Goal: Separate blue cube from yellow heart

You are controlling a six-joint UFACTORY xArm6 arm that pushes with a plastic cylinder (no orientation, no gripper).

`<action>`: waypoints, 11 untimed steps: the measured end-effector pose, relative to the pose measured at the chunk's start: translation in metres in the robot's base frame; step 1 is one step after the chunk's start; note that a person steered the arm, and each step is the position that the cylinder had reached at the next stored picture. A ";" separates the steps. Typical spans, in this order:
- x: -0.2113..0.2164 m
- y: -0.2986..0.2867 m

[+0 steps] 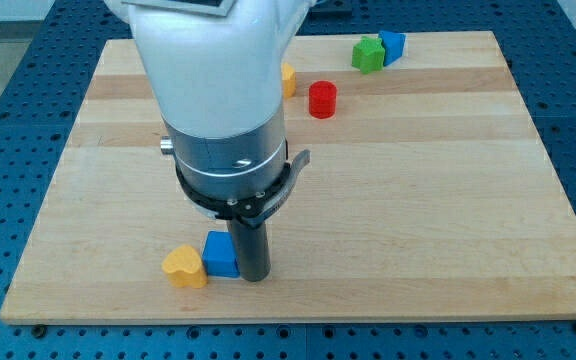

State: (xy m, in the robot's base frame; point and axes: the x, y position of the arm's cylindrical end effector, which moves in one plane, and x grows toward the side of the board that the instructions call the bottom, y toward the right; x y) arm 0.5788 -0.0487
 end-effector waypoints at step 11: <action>-0.097 -0.146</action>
